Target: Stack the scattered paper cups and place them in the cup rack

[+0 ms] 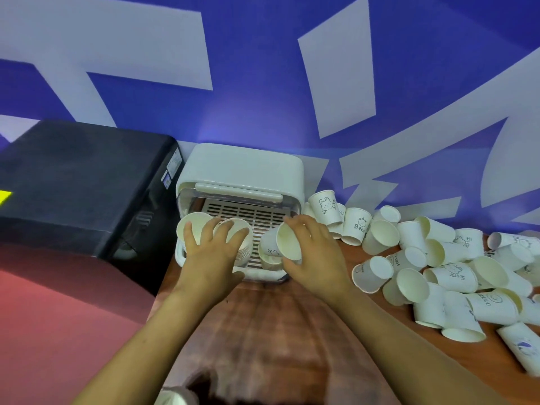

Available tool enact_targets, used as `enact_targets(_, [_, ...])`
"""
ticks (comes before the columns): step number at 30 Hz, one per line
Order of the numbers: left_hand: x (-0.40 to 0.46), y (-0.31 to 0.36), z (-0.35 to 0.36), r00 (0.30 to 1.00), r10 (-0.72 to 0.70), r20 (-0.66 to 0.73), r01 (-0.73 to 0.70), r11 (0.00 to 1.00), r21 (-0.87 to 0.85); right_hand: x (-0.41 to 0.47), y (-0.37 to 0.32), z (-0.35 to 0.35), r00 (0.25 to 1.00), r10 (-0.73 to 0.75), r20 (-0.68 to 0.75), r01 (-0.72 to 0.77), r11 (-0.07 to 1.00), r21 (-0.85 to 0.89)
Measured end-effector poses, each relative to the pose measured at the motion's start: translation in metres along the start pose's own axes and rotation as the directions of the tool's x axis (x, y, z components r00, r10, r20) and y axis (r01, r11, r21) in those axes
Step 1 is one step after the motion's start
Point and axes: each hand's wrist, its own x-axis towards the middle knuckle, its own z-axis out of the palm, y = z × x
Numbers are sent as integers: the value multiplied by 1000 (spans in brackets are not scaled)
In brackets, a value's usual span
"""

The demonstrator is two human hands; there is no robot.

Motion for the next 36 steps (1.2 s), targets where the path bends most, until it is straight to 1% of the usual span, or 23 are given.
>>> enact_targets(3, [-7, -3, -2, 1000, -14, 13, 14, 1000, -11, 1, -3, 13, 997, -19, 72, 27, 994, -105])
enact_targets(6, [-12, -5, 1, 1000, -4, -23, 3, 999, -33, 2, -4, 23, 988, -18, 154, 45, 985, -168])
enact_targets(8, [-13, -6, 1, 999, -2, -50, -1, 999, -52, 4, -5, 27, 977, 9, 214, 28, 985, -170])
enact_targets(14, [-16, -9, 5, 999, -15, -44, 12, 997, -71, 5, -3, 37, 932, 89, 352, -48, 991, -125])
enact_targets(18, [-13, -11, 3, 1000, -14, -15, 13, 997, -77, 4, 2, 37, 906, 131, 403, -89, 989, -121])
enact_targets(21, [-12, -19, 1, 999, -38, -18, 36, 994, -102, 1, 1, 36, 909, 145, 392, -134, 989, -55])
enact_targets(24, [-8, -36, 1, 992, -90, -92, 75, 985, -154, 6, -13, 30, 953, 108, 283, -127, 991, 50])
enact_targets(26, [-4, -49, 1, 983, -138, -118, 113, 974, -199, 14, -27, 26, 968, 90, 234, -122, 985, 126])
enact_targets(28, [0, -58, 1, 979, -188, -84, 167, 964, -207, 23, -41, 27, 968, 91, 233, -133, 976, 173])
enact_targets(31, [6, -65, 6, 967, -255, -1, 249, 946, -207, 32, -55, 35, 950, 105, 294, -157, 975, 160])
enact_targets(34, [13, -67, 12, 959, -269, 86, 282, 937, -207, 41, -61, 45, 925, 141, 352, -194, 974, 121])
enact_targets(36, [17, -68, 18, 950, -290, 115, 311, 912, -267, 45, -63, 51, 919, 159, 360, -220, 966, 135])
